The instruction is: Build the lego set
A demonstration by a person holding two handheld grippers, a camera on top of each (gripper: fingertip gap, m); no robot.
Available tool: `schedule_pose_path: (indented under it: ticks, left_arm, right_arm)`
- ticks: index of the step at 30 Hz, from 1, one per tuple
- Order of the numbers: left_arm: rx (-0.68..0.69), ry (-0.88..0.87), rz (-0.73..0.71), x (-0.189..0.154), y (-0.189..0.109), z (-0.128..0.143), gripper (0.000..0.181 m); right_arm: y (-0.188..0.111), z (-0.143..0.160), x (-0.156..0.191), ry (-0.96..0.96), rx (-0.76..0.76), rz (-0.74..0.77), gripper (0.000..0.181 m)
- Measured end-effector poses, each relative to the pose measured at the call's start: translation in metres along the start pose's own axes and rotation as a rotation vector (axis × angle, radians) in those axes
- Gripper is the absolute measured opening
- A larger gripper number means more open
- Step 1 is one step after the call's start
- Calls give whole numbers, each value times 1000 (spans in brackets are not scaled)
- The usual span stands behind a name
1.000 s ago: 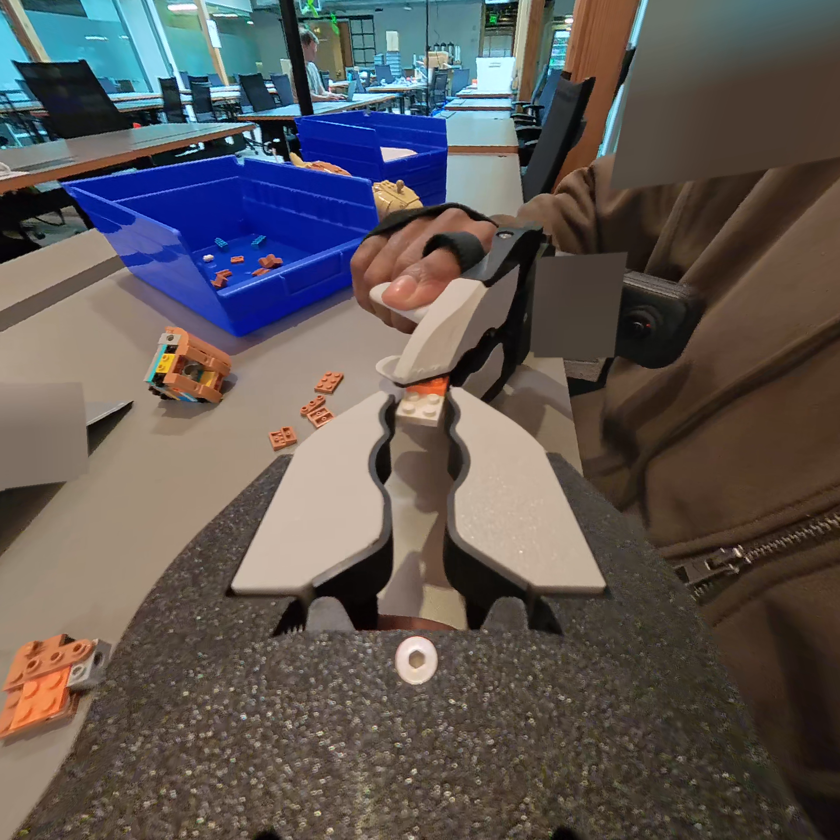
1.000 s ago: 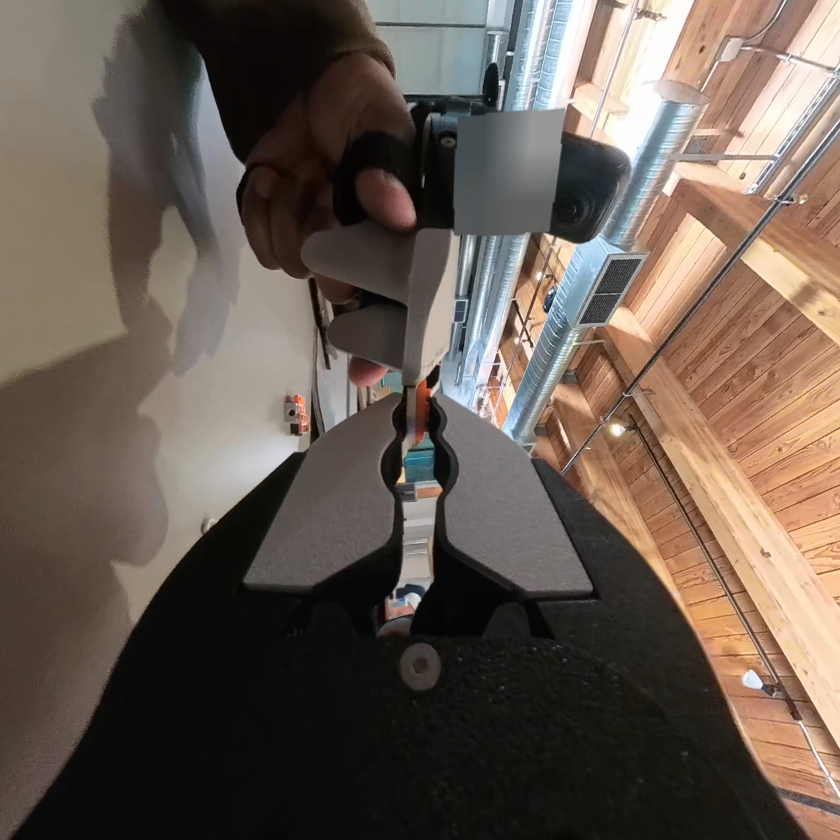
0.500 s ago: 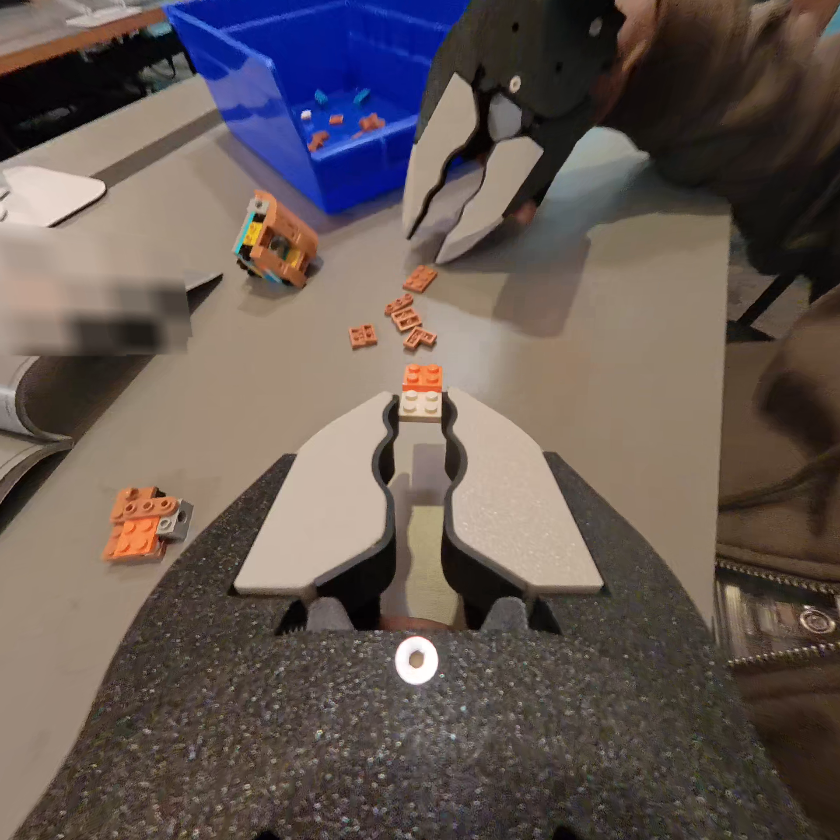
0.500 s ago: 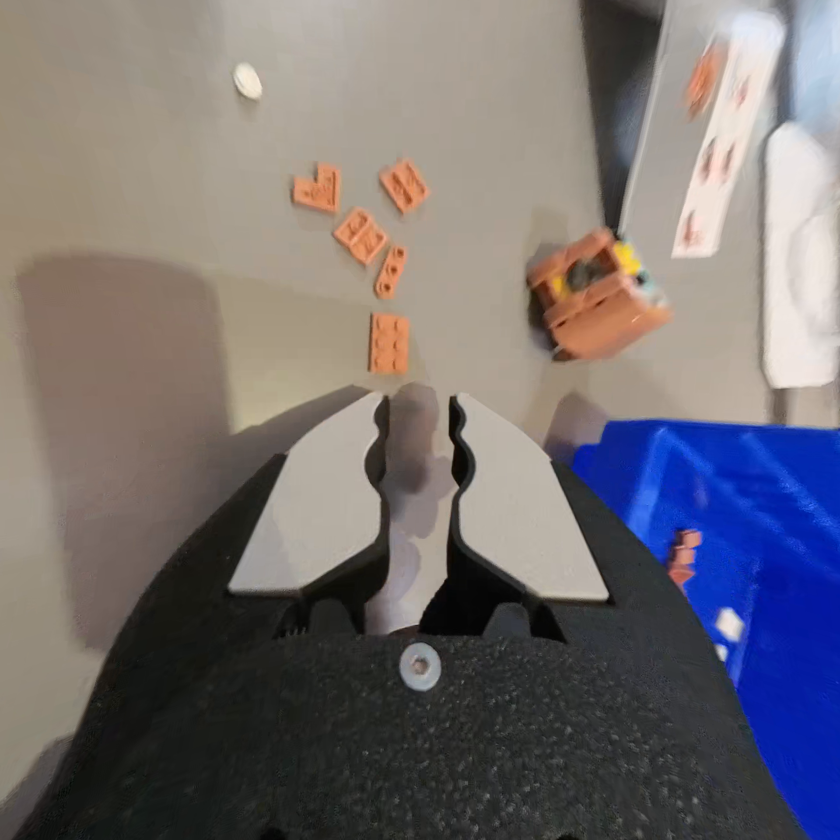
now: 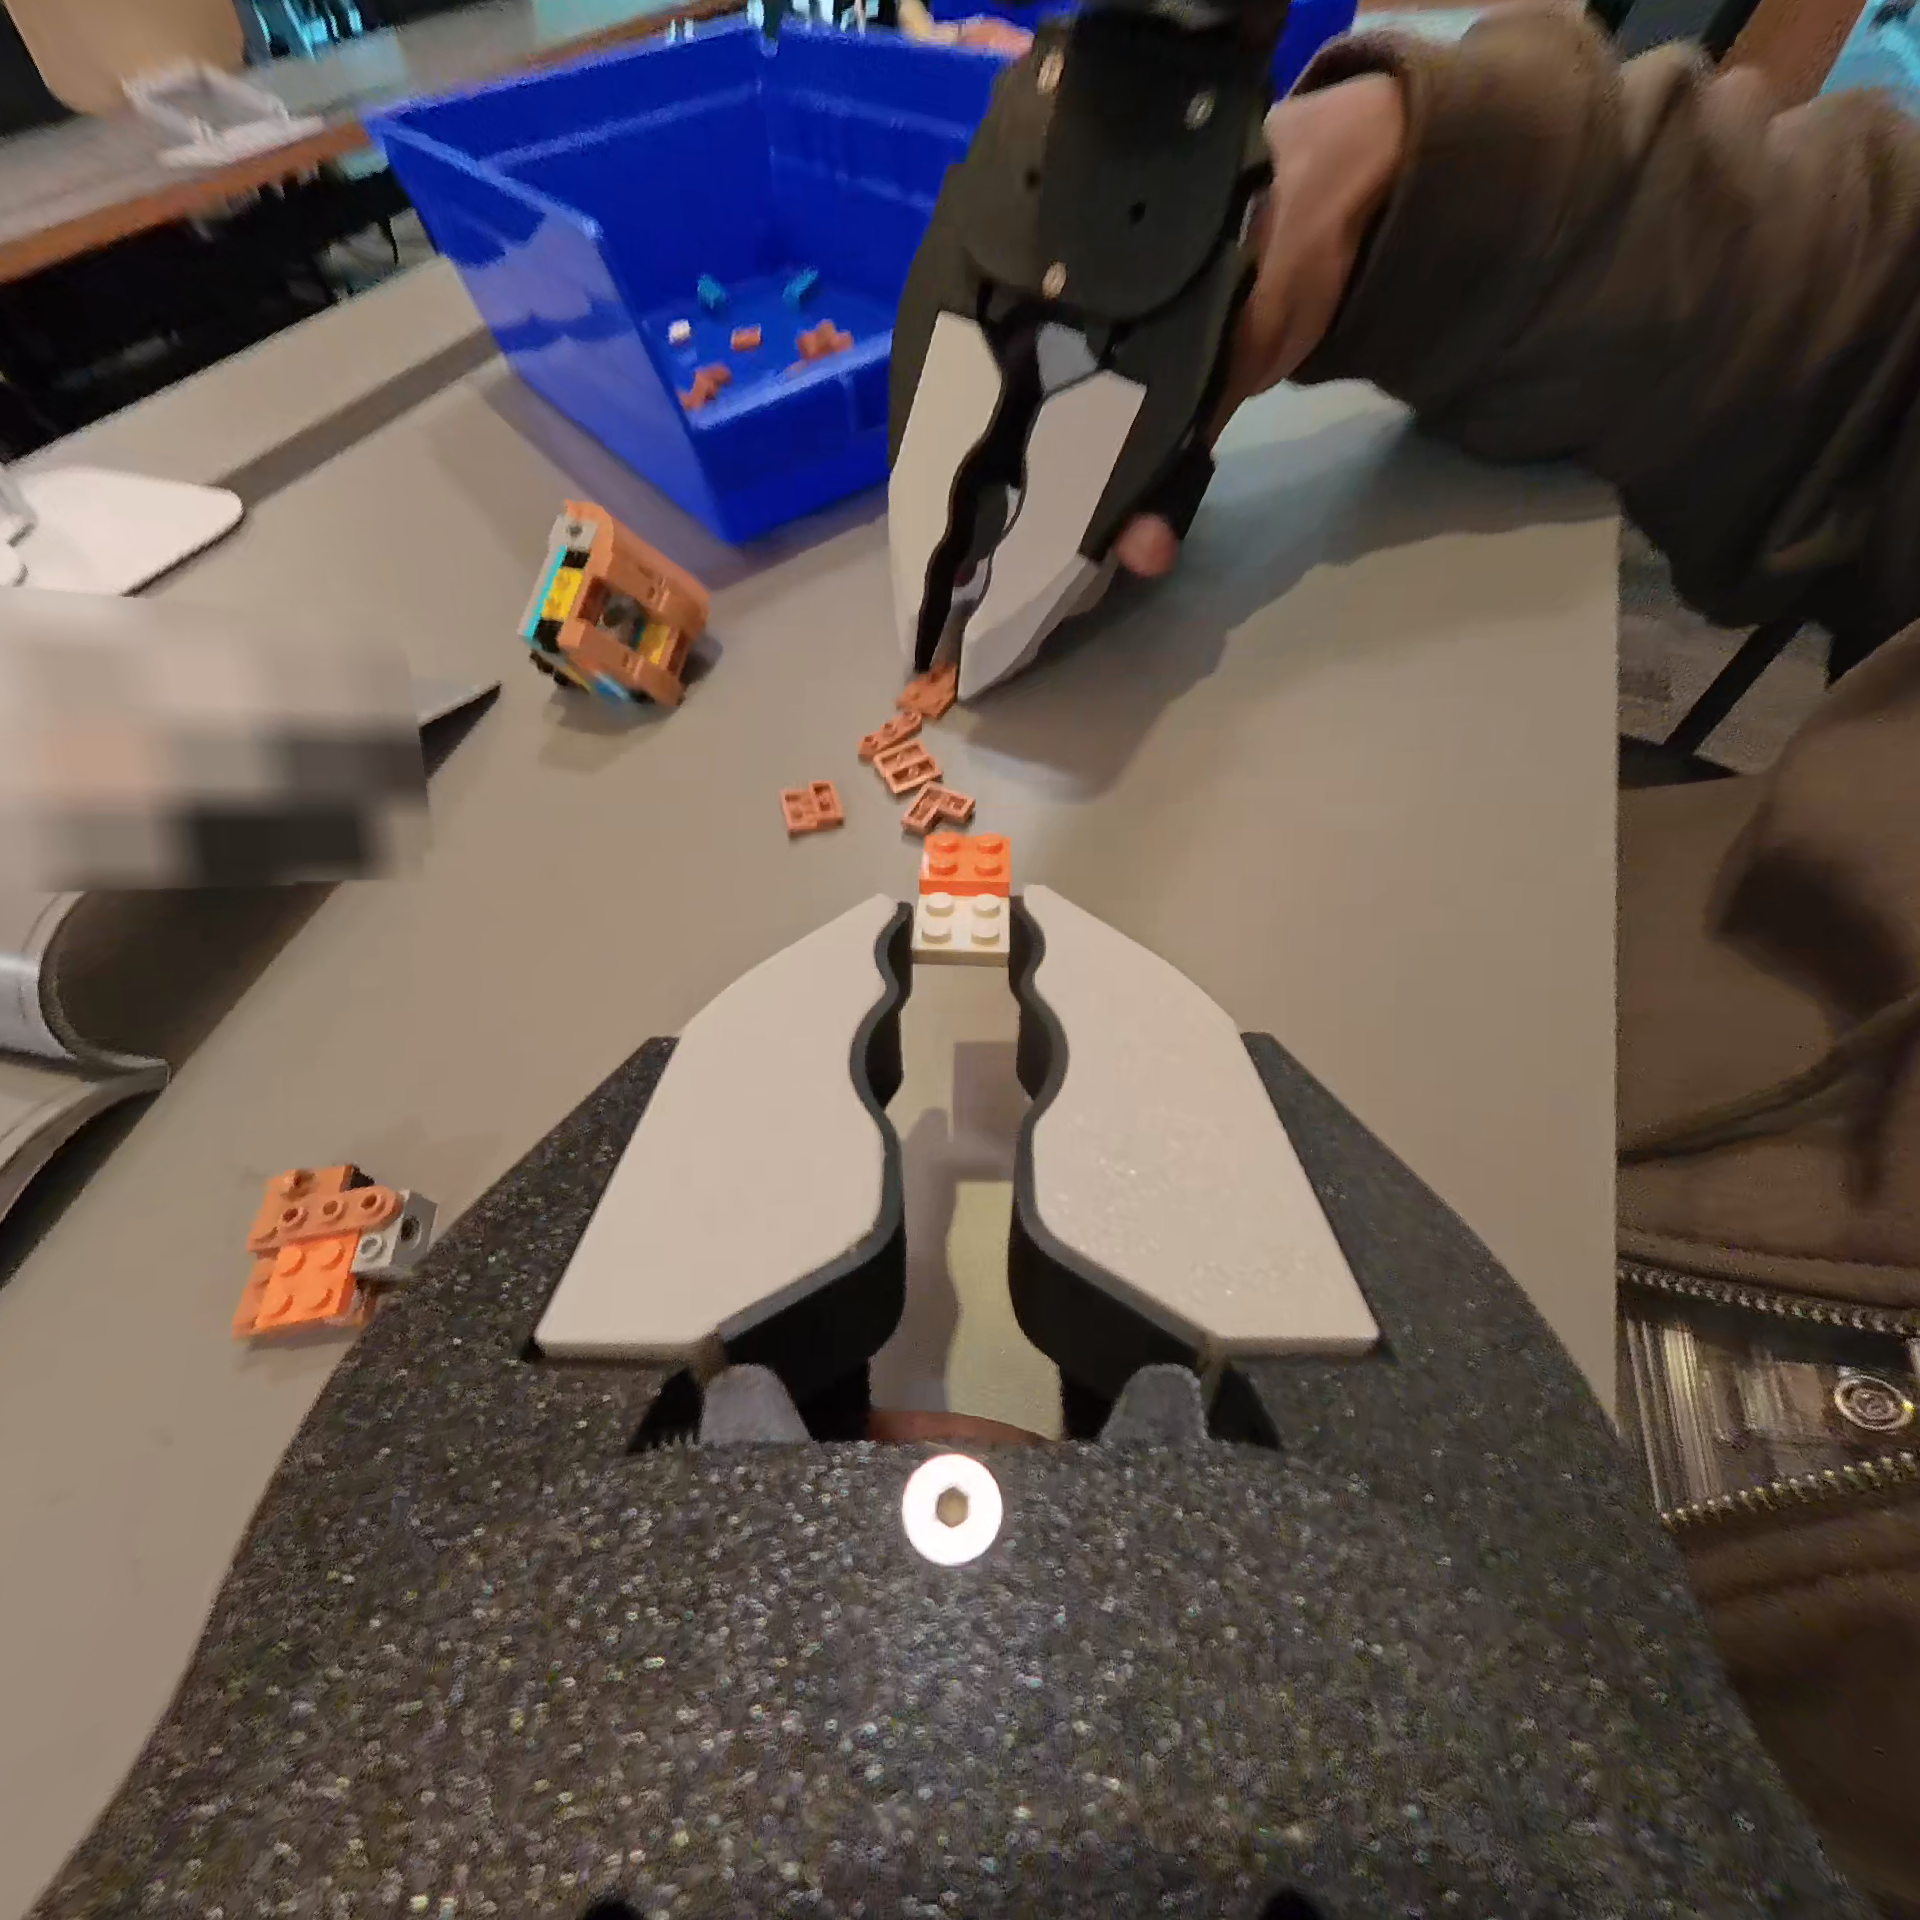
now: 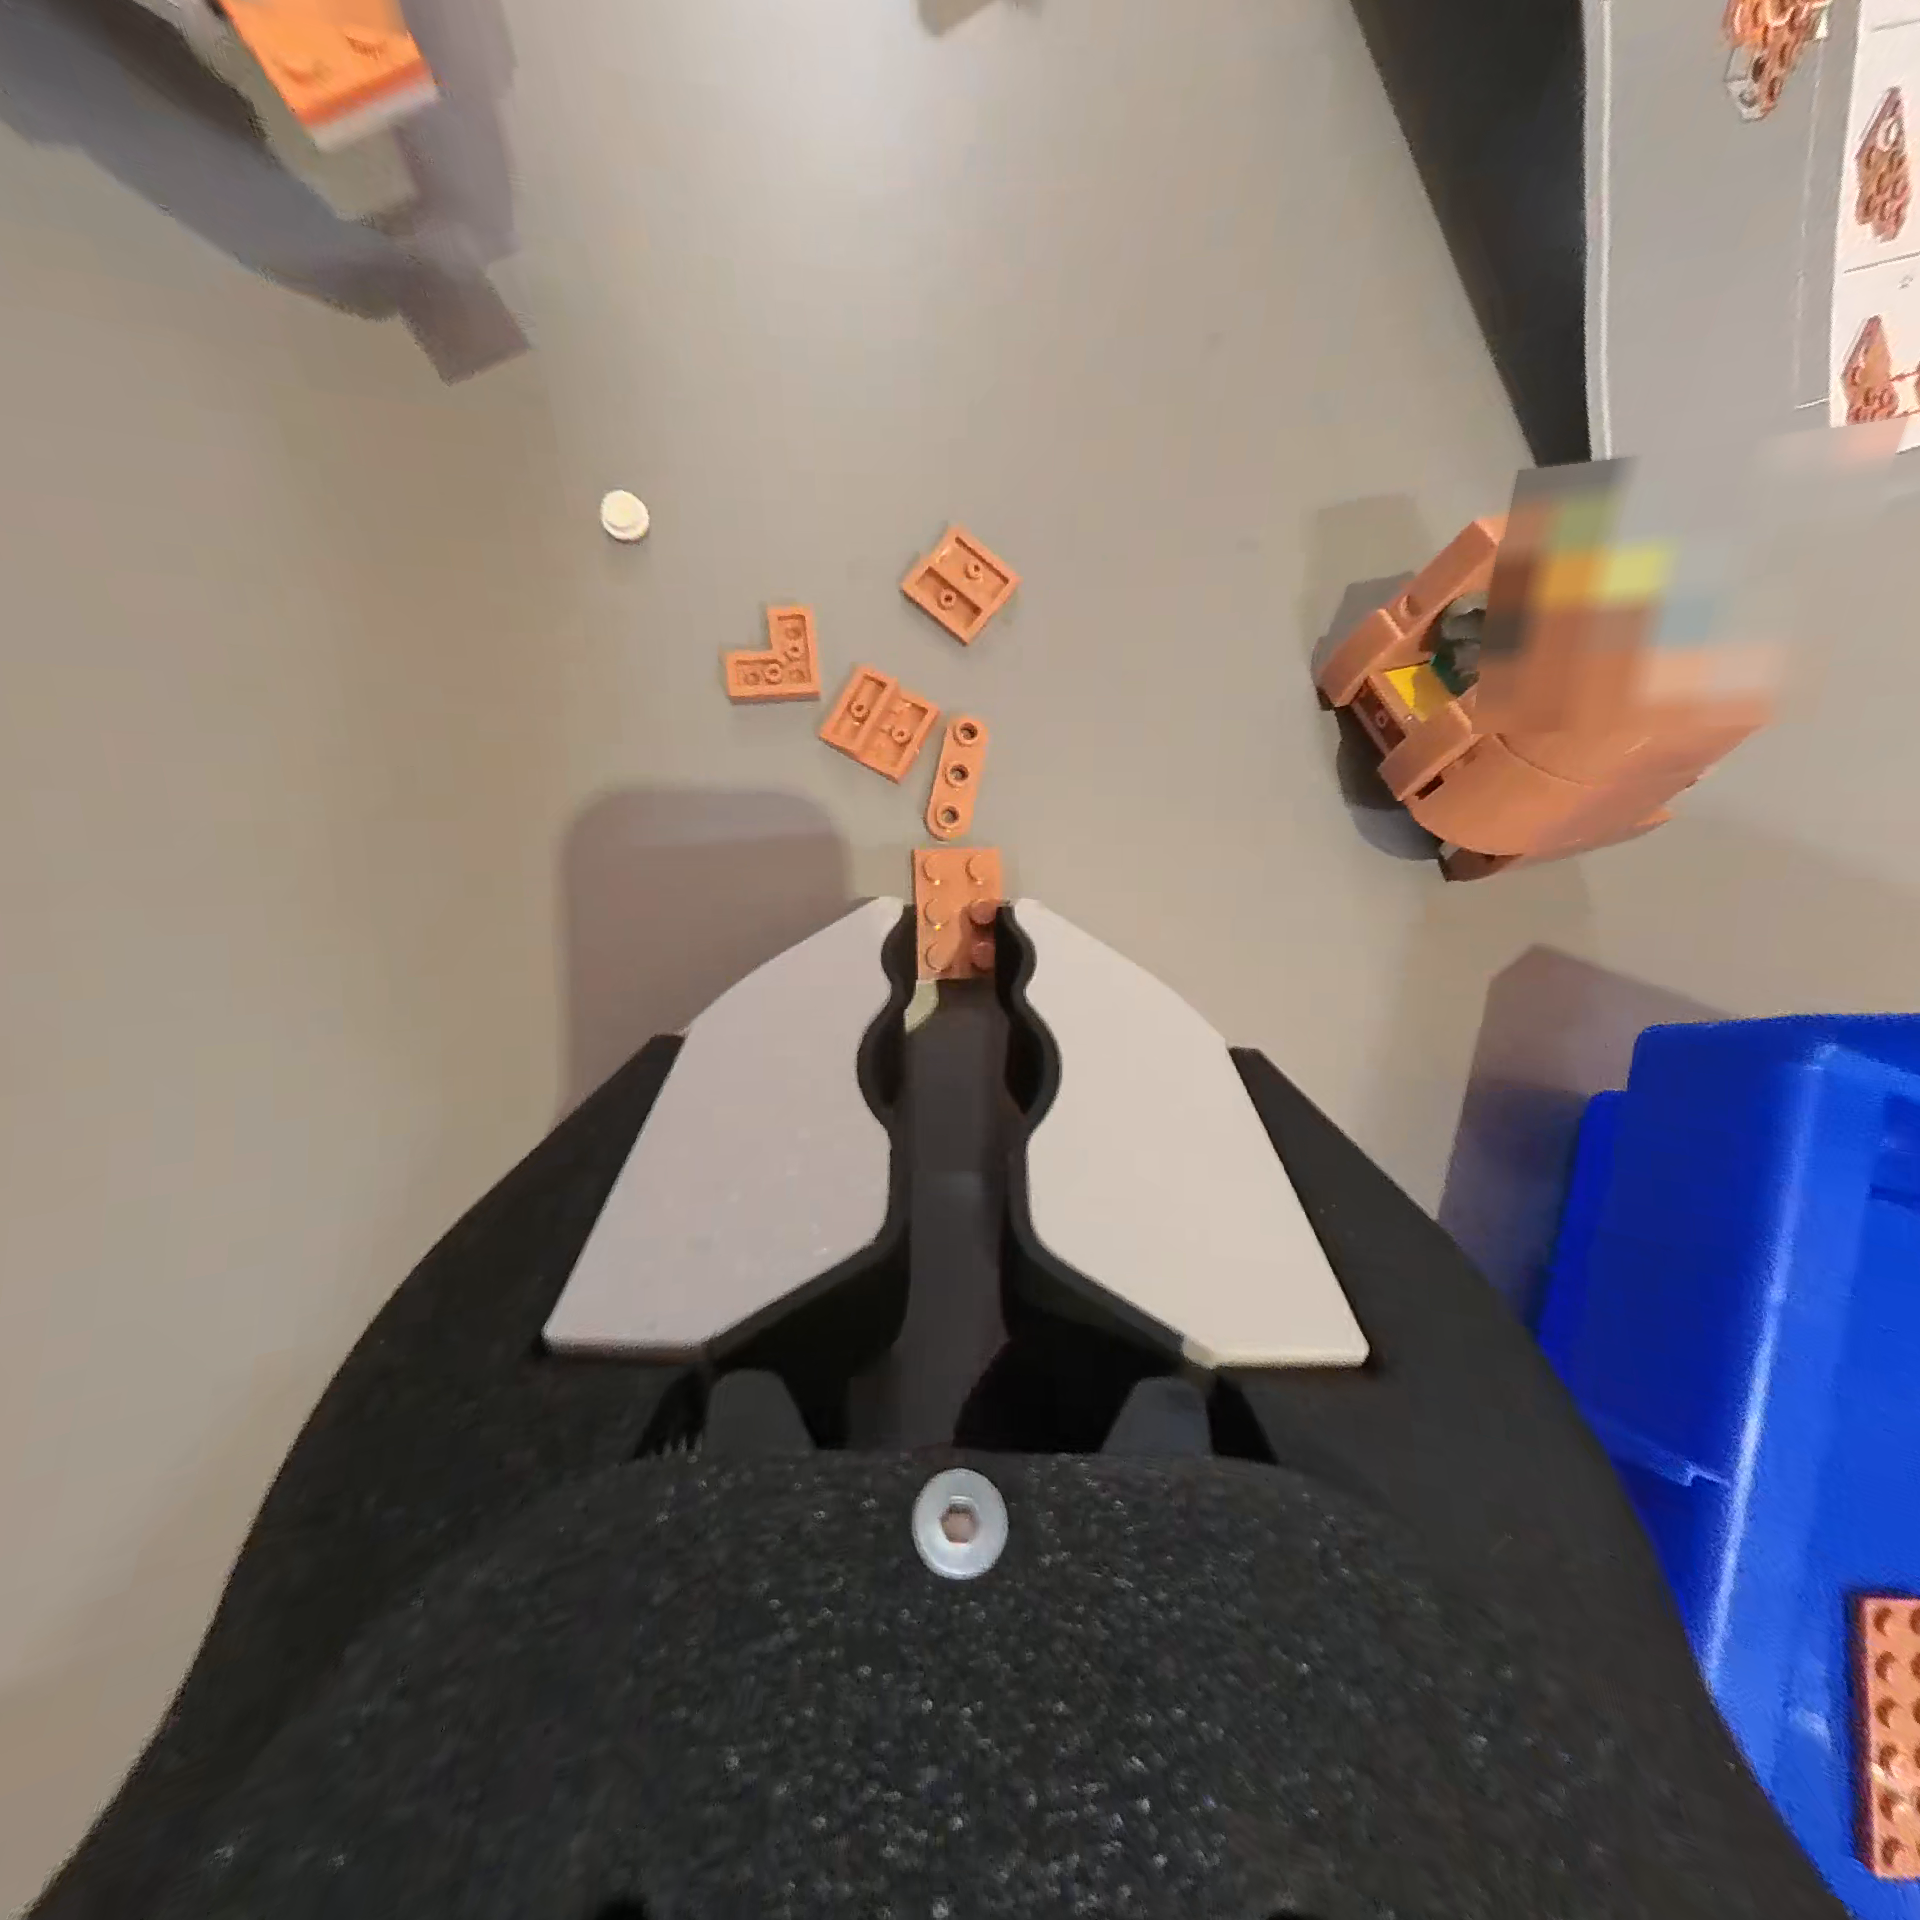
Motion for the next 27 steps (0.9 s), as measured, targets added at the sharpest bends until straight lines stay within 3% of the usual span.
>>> schedule_pose_path:
  ticks: [4, 6, 9, 14, 20, 27]
  left_arm:
    - [-90, 5, 6, -1, -6, -10, 17]
    - [-114, -21, 33, -3, -8, -13, 18]
    - [-116, -48, 67, -5, -8, -13, 17]
    - [-81, -65, 59, -2, -5, -9, 17]
    - [-115, -19, 112, -13, -7, -12, 17]
    - [-162, 46, 145, -22, -10, -17, 17]
  right_arm:
    - [-5, -12, 5, -18, -45, 7, 13]
    - [-15, -30, 13, -75, -130, 2, 0]
    - [-28, -57, 30, -169, -246, 0, 0]
    - [-19, -55, 25, -234, -160, 97, 0]
    - [-6, -79, 56, -316, -321, -75, 33]
    - [1, -98, 85, -299, -429, -258, 38]
Point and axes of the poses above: each gripper's, where its closed fingertips meet, y out along the fingers, z out of its underside, x = y × z across the jaws, the point moved 3 cm from there along -y, back along the fingers, and after that the axes turned 9 degrees about -z, right-handed, at the moved point
